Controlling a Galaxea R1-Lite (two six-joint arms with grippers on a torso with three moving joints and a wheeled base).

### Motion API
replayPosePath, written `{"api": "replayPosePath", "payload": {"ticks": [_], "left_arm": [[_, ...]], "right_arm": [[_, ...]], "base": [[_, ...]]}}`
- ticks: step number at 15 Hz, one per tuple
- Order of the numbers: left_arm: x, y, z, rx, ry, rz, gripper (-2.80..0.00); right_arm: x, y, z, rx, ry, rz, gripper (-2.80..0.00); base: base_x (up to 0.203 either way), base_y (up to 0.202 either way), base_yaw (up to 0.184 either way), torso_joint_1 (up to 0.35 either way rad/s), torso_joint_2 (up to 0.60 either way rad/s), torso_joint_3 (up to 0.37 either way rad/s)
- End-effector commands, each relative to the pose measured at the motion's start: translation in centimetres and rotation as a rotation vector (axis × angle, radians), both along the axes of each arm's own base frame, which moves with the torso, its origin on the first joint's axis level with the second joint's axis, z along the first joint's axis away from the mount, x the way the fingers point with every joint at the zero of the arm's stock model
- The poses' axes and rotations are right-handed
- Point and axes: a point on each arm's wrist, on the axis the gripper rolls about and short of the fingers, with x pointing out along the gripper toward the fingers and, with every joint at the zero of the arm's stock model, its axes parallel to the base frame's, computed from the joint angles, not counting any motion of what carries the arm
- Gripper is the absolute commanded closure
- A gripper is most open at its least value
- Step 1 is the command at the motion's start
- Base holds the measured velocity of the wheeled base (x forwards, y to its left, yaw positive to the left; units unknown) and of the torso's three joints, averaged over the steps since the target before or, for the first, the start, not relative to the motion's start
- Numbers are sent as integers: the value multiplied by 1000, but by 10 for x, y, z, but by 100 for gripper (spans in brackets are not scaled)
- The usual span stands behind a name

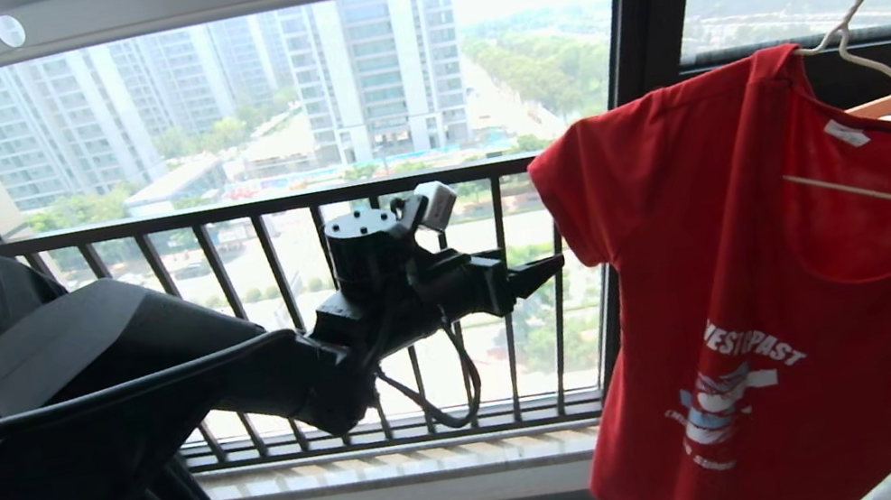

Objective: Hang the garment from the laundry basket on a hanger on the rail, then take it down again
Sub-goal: Take the clothes off the clothes rack

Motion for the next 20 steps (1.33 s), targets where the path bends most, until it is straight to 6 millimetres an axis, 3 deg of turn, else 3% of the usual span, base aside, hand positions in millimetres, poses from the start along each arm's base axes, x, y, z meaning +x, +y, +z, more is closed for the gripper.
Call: {"api": "replayPosePath", "payload": {"ticks": [1,12,16,20], "left_arm": [[-17,11,17,15,21,-4,-280],[-42,27,25,39,23,-4,-280],[-64,42,29,53,44,-3,-280],[-84,56,21,86,76,0,-280]], "right_arm": [[-14,6,6,2,-38,40,0],[-33,9,11,-5,-68,33,0],[-51,23,9,76,-46,218,0],[-60,45,17,71,-87,422,0]], "base": [[0,0,0,0,0,0],[0,0,0,0,0,0],[0,0,0,0,0,0],[0,0,0,0,0,0]]}}
